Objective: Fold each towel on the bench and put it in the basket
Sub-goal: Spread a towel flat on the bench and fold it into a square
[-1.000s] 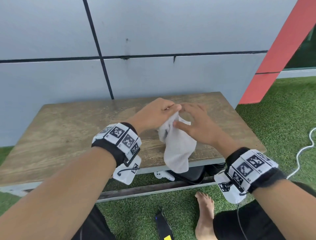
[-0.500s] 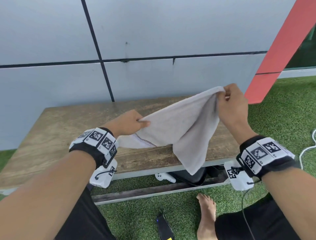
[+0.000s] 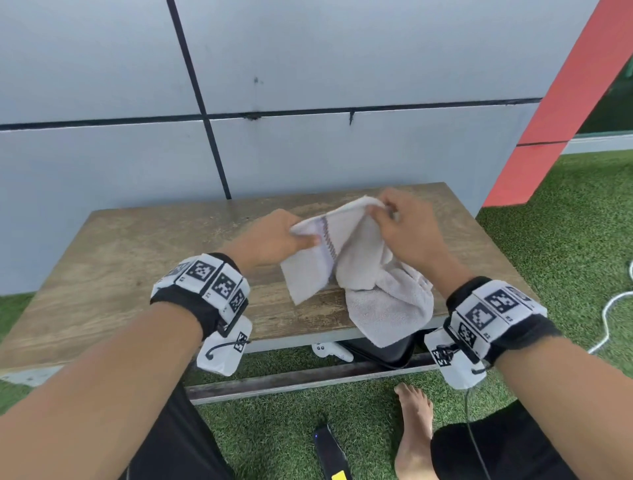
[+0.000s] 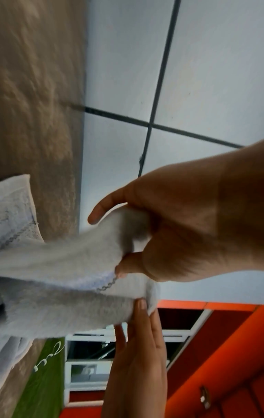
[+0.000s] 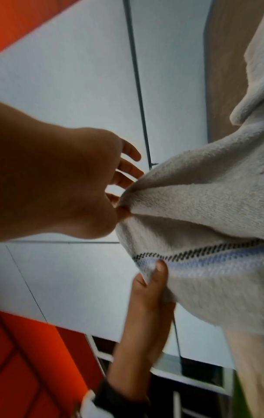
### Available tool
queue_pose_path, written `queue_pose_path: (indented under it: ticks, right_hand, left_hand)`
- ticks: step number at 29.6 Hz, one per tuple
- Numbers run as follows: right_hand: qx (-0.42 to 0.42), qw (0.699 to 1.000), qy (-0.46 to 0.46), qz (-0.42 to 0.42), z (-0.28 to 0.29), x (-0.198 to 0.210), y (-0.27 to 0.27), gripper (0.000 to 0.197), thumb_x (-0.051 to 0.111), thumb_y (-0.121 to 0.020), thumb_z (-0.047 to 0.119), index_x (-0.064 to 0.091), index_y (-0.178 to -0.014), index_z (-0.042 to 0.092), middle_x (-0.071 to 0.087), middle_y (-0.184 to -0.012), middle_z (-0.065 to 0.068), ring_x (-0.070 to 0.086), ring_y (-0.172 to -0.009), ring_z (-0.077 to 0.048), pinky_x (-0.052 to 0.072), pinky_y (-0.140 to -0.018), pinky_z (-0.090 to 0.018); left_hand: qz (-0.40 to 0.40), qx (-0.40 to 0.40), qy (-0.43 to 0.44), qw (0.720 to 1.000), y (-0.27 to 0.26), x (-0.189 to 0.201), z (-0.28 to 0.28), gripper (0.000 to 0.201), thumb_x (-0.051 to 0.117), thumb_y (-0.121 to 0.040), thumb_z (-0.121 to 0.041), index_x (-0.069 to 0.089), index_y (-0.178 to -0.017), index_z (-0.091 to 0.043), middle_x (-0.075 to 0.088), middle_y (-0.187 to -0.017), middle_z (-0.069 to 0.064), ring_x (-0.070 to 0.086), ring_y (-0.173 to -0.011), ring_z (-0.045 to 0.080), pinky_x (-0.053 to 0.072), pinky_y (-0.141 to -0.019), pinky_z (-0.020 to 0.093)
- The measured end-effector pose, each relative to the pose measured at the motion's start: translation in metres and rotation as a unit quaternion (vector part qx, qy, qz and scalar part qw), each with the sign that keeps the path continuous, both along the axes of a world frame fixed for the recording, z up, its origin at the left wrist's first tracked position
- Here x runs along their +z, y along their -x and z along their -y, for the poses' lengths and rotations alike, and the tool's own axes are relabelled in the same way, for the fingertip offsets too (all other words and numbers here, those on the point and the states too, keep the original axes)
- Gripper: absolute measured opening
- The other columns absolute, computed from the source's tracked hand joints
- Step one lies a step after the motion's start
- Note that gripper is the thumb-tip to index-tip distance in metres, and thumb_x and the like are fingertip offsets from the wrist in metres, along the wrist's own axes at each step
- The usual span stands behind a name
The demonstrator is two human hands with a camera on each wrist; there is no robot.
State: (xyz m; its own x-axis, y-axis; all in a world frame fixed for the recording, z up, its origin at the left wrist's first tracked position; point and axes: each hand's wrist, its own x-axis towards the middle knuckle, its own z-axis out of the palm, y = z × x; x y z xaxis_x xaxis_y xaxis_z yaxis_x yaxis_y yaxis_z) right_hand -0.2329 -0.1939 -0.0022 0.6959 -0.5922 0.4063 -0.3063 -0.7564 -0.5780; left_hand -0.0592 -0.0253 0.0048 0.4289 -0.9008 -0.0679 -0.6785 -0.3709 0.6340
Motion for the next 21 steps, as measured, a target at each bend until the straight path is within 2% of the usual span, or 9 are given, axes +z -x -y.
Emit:
queue_pose_path:
  ticks: [2,3,5,8,11,14,15,18,21]
  right_hand:
    - [-0.035,0.999,-0.020,-0.015,0.005,-0.001,0.006,0.018,0.059,-0.096,0.029,0.052,-0.080,0.031,0.054,-0.077,0.008,0.053,-0.078,-0.018,0.041,-0.066,-0.029]
    - [-0.024,0.999,-0.026,-0.038,0.006,-0.003,0.008,0.004,0.061,-0.094,0.029,0.059,-0.092,0.026,0.060,-0.089,0.007,0.057,-0.091,-0.020,0.046,-0.077,-0.031]
    - [0.039,0.996,-0.018,-0.074,-0.002,-0.003,0.011,0.030,0.067,-0.090,0.033,0.060,-0.118,0.024,0.061,-0.117,0.006,0.049,-0.118,-0.020,0.041,-0.101,-0.036]
    - [0.118,0.991,-0.054,-0.033,-0.025,0.001,0.005,0.044,0.070,-0.090,0.036,0.057,-0.131,0.028,0.055,-0.132,0.011,0.034,-0.127,-0.012,0.026,-0.100,-0.016]
    - [0.134,0.991,-0.015,0.018,-0.035,0.005,-0.006,0.023,0.068,-0.092,0.034,0.067,-0.112,0.023,0.065,-0.114,0.010,0.046,-0.114,-0.015,0.028,-0.093,-0.008]
    - [0.115,0.991,0.004,0.072,-0.033,0.011,-0.012,0.015,0.061,-0.093,0.032,0.065,-0.091,0.018,0.067,-0.088,0.005,0.059,-0.091,-0.021,0.045,-0.086,-0.033]
    - [0.106,0.990,-0.015,0.094,-0.034,0.015,-0.011,0.014,0.060,-0.094,0.028,0.063,-0.089,0.015,0.066,-0.083,0.002,0.060,-0.084,-0.020,0.047,-0.080,-0.036]
    - [0.067,0.979,-0.072,0.181,-0.029,0.027,-0.001,0.015,0.058,-0.098,0.023,0.058,-0.090,0.010,0.058,-0.074,-0.006,0.052,-0.068,-0.013,0.043,-0.064,-0.029]
    - [0.008,0.968,-0.110,0.227,-0.011,0.034,0.010,0.016,0.055,-0.100,0.022,0.057,-0.093,0.008,0.049,-0.069,0.002,0.042,-0.062,-0.007,0.036,-0.059,-0.025]
  left_hand:
    - [-0.023,0.050,0.032,0.998,-0.004,-0.007,-0.008,0.044,0.063,-0.096,-0.038,0.062,-0.077,0.001,0.058,-0.070,0.006,0.049,-0.060,0.017,0.036,-0.061,0.029]
    - [-0.036,0.068,0.057,0.995,-0.003,-0.009,-0.010,0.045,0.063,-0.096,-0.038,0.063,-0.081,0.004,0.054,-0.067,0.005,0.045,-0.057,0.015,0.034,-0.059,0.029]
    - [-0.055,0.075,0.100,0.991,0.006,-0.008,-0.009,0.037,0.062,-0.097,-0.037,0.067,-0.085,-0.003,0.050,-0.061,0.001,0.039,-0.049,0.010,0.032,-0.053,0.024]
    - [-0.024,0.021,0.118,0.992,0.024,-0.001,0.002,0.023,0.062,-0.097,-0.030,0.070,-0.087,-0.011,0.059,-0.066,0.004,0.044,-0.052,0.009,0.034,-0.050,0.018]
    - [0.002,-0.009,0.120,0.993,0.037,0.004,0.013,0.021,0.059,-0.095,-0.020,0.066,-0.078,-0.010,0.063,-0.068,0.002,0.047,-0.055,0.004,0.035,-0.052,0.016]
    - [-0.023,0.008,0.144,0.989,0.043,0.004,0.019,0.034,0.062,-0.096,-0.028,0.058,-0.072,-0.004,0.051,-0.060,0.001,0.039,-0.047,0.004,0.029,-0.046,0.016]
    - [-0.027,0.014,0.144,0.989,0.043,0.004,0.018,0.036,0.064,-0.095,-0.030,0.056,-0.069,-0.006,0.048,-0.058,-0.002,0.037,-0.044,0.003,0.028,-0.044,0.016]
    - [-0.028,0.033,0.113,0.993,0.036,-0.003,0.010,0.038,0.067,-0.094,-0.033,0.053,-0.067,-0.010,0.047,-0.057,-0.005,0.037,-0.041,0.002,0.029,-0.044,0.014]
    - [-0.019,0.058,0.089,0.994,0.022,-0.012,-0.002,0.041,0.064,-0.095,-0.035,0.049,-0.066,-0.011,0.038,-0.054,-0.003,0.030,-0.044,0.008,0.024,-0.047,0.019]
